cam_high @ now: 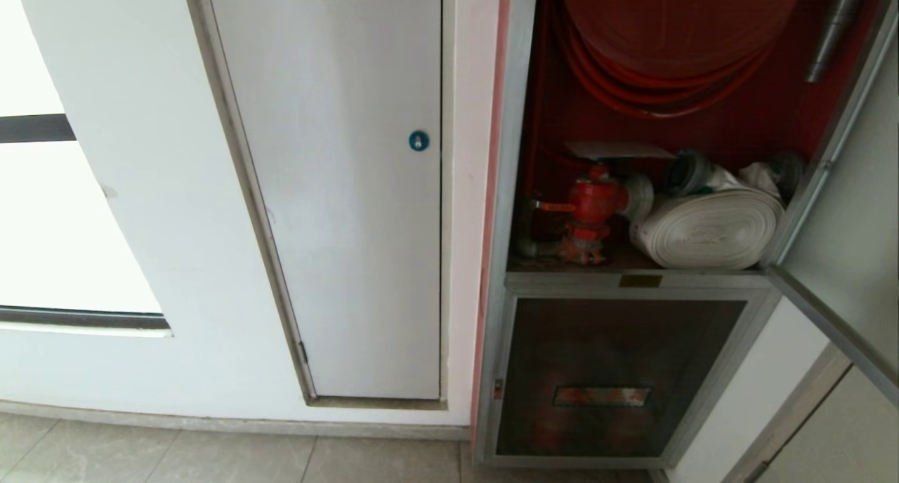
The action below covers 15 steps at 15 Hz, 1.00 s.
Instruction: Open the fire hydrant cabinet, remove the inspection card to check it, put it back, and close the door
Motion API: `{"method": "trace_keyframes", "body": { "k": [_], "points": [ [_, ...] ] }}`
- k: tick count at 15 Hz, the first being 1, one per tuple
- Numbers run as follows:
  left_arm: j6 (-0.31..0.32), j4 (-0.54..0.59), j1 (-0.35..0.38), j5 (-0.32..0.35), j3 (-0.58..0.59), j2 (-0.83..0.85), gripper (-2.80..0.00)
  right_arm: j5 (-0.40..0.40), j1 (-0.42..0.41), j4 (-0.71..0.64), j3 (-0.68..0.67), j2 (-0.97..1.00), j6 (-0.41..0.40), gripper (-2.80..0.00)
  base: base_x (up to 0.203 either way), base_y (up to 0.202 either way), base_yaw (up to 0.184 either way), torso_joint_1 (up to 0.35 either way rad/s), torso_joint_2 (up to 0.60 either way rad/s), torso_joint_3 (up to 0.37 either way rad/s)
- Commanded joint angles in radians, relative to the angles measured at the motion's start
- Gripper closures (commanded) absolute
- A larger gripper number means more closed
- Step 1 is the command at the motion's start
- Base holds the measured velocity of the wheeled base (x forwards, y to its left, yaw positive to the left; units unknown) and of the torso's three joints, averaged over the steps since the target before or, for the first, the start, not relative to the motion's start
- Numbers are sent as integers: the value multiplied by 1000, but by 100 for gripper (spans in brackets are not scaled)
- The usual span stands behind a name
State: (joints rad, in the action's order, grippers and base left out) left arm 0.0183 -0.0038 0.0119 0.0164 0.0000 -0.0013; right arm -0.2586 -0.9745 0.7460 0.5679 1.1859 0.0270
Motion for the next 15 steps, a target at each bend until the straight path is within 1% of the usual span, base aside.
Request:
{"method": "trace_keyframes", "body": {
  "k": [1,2,3,4,5,7,10,12,13,15],
  "points": [
    [0,-1,0,0,3,0,0,15,-1,8,-8,15,10,0,0,0,0,0,0,0],
    [2,-1,0,0,3,0,0,71,4,8,-15,3,28,0,0,0,0,0,0,0],
    [0,-1,0,-1,3,0,0,150,23,3,-23,-15,42,0,0,0,0,0,0,0],
    [0,-1,0,-1,3,0,0,184,67,-8,-31,-35,47,0,0,0,0,0,0,0],
    [0,-1,0,0,3,0,0,196,131,-23,-43,-60,49,0,0,0,0,0,0,0],
    [0,-1,0,0,3,0,0,202,289,-52,-74,-131,51,0,0,0,0,0,0,0],
    [0,-1,0,0,3,0,0,205,534,-131,-118,-310,48,0,0,0,0,0,0,0],
    [0,-1,0,-1,3,0,0,204,691,-259,-117,-449,47,0,0,0,0,0,0,0],
    [0,-1,0,-1,3,0,0,205,742,-350,-104,-520,41,0,0,0,0,0,0,0],
    [0,-1,0,0,3,0,0,212,800,-580,-56,-656,24,0,0,0,0,0,0,0]
  ]
}}
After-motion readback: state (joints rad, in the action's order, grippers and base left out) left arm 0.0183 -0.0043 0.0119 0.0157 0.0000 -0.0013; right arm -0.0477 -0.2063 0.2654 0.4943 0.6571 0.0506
